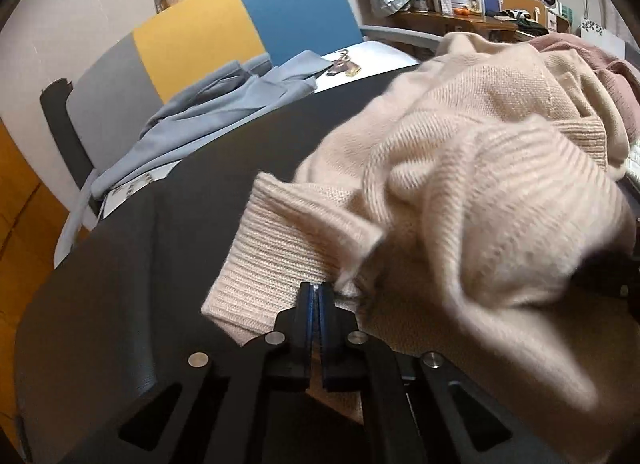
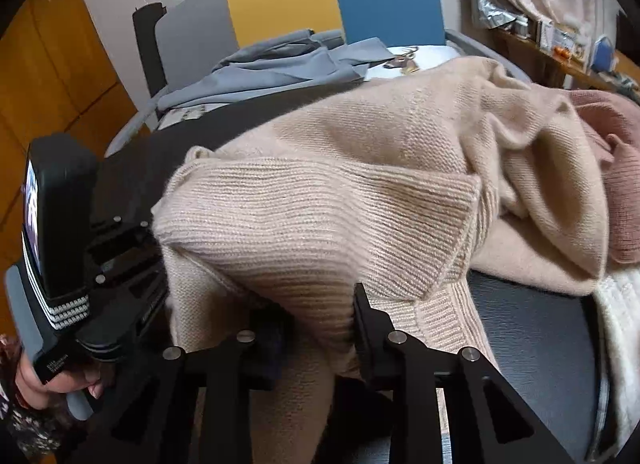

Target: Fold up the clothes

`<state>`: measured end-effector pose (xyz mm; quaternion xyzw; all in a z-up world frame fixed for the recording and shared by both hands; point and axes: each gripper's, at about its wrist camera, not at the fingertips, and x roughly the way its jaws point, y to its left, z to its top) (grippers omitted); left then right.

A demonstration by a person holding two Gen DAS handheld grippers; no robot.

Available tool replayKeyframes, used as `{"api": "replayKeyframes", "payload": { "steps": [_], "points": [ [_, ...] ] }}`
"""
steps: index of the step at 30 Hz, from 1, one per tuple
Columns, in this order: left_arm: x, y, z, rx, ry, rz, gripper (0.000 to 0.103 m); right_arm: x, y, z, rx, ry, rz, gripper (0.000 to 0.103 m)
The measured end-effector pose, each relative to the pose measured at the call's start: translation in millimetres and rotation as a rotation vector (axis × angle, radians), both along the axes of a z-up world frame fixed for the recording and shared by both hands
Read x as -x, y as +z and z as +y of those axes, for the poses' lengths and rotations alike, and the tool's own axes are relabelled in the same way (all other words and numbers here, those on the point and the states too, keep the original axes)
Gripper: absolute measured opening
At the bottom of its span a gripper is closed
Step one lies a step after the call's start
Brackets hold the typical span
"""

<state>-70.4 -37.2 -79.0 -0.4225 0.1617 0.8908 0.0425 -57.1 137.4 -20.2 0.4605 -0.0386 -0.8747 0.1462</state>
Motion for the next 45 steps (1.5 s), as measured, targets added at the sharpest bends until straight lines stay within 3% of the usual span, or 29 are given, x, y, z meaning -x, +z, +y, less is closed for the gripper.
{"api": "replayKeyframes", "payload": {
  "steps": [4,11,16,20,23,24,25,27,28,30,32,33,34,36,41,45],
  "points": [
    [-6.4,10.2,-40.4,-0.064,0.086,-0.019,0.001,4.3,4.1,-34.3,0.015,0.065,0.005,0.028],
    [-37.9,16.1,-123.2,-0.075,0.234,-0.024,0.001,7.0,1.6,-111.5,0.047,0.233,-0.009,0.028],
    [-65.7,18.4,-157.8,-0.146,0.264,-0.017,0.001,3.7,-3.2,-171.2,0.039,0.351,-0.013,0.027],
    [-80.4,27.6,-165.3,-0.175,0.259,0.002,0.003,-2.9,-6.9,-193.9,0.048,0.406,-0.007,0.031],
    [-84.4,33.7,-170.1,-0.199,0.263,-0.005,0.016,-15.4,9.3,-181.5,0.057,0.403,0.05,0.041],
    [-85.3,35.2,-172.2,-0.214,0.266,-0.008,0.017,-23.0,19.2,-176.9,0.033,0.403,0.119,0.053],
    [-85.7,36.5,-174.6,-0.24,0.269,-0.009,0.017,-30.7,29.1,-172.2,0.008,0.403,0.187,0.072],
    [-82.5,37.5,-174.9,-0.297,0.276,-0.019,0.017,-43.0,47.2,-165.9,-0.036,0.408,0.31,0.086],
    [-80.3,37.7,-174.3,-0.325,0.28,-0.027,0.017,-40.8,48.9,-170.4,-0.054,0.423,0.322,0.085],
    [-77.0,37.0,-169.4,-0.337,0.291,-0.035,0.017,-28.4,41.7,-186.3,-0.105,0.455,0.287,0.083],
    [-78.2,35.9,-165.0,-0.3,0.318,-0.029,0.017,-15.1,31.0,-200.0,-0.156,0.48,0.237,0.08],
    [-79.6,35.4,-166.0,-0.295,0.327,-0.032,0.017,-7.0,19.5,-203.2,-0.18,0.481,0.188,0.067],
    [-81.1,34.8,-167.0,-0.289,0.337,-0.034,0.017,0.0,10.3,-205.4,-0.182,0.491,0.142,0.033],
    [-84.3,34.5,-169.1,-0.278,0.352,-0.034,0.017,5.2,18.0,-200.0,-0.128,0.492,0.134,0.019],
    [-86.5,37.9,-170.3,-0.273,0.352,-0.01,0.017,-9.5,81.9,-139.5,0.006,0.357,0.269,0.015],
    [-77.2,36.2,-155.3,-0.267,0.321,-0.013,0.017,-11.9,97.6,-67.7,0.04,0.167,0.289,0.015]
  ]
}}
